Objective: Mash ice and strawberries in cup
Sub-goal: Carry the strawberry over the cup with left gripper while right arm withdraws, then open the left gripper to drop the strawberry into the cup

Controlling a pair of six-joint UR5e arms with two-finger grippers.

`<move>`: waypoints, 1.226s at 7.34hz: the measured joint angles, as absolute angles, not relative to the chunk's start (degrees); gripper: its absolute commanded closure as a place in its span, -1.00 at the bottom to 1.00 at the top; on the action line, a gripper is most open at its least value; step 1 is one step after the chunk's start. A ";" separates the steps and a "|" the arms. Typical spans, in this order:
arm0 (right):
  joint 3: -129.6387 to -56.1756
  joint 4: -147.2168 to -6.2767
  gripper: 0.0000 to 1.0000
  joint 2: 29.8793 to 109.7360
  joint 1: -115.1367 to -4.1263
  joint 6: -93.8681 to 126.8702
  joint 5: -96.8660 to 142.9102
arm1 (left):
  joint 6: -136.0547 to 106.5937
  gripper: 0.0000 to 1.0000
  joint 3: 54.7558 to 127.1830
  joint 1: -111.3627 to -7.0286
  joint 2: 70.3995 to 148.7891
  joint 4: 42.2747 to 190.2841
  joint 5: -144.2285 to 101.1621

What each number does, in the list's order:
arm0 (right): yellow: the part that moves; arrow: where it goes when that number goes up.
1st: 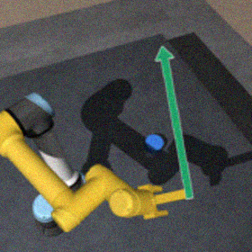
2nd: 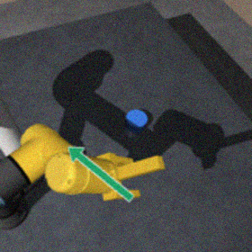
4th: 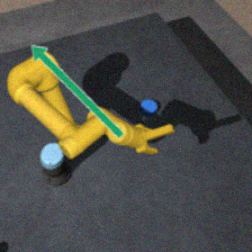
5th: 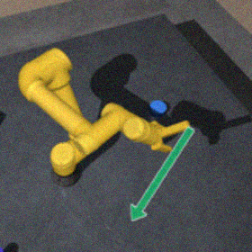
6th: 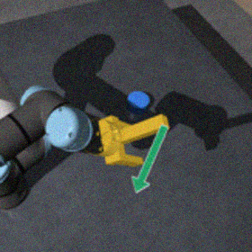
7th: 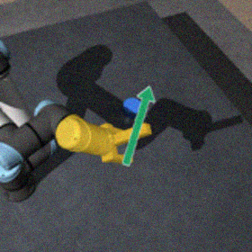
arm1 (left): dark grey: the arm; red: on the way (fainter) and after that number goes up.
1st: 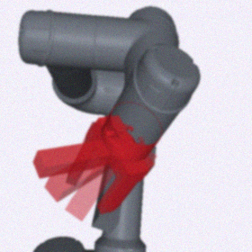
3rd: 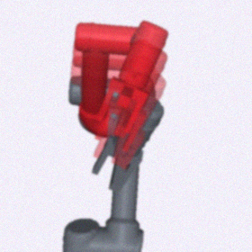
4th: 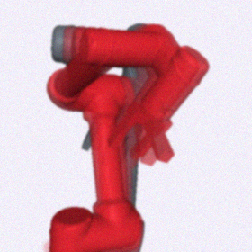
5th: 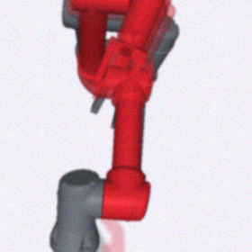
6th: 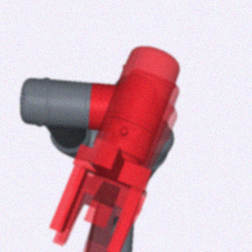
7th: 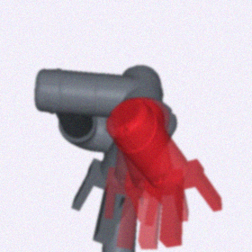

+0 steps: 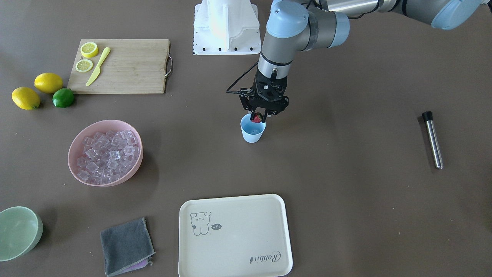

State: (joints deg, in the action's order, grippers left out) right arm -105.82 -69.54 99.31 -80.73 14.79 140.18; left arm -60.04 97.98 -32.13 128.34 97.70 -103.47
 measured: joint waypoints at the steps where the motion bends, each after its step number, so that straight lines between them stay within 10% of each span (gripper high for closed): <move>1: -105.52 -69.59 -0.67 99.57 -81.49 13.84 140.58 | -60.04 0.90 96.65 -32.04 128.65 99.14 -103.22; 4: -105.36 -69.63 -0.67 99.71 -81.96 13.38 140.79 | -59.78 -0.87 94.62 -31.93 129.46 101.15 -103.10; 9: -105.42 -69.76 -0.70 99.66 -82.68 13.27 141.74 | -57.00 -0.93 98.69 -36.45 125.23 101.14 -104.22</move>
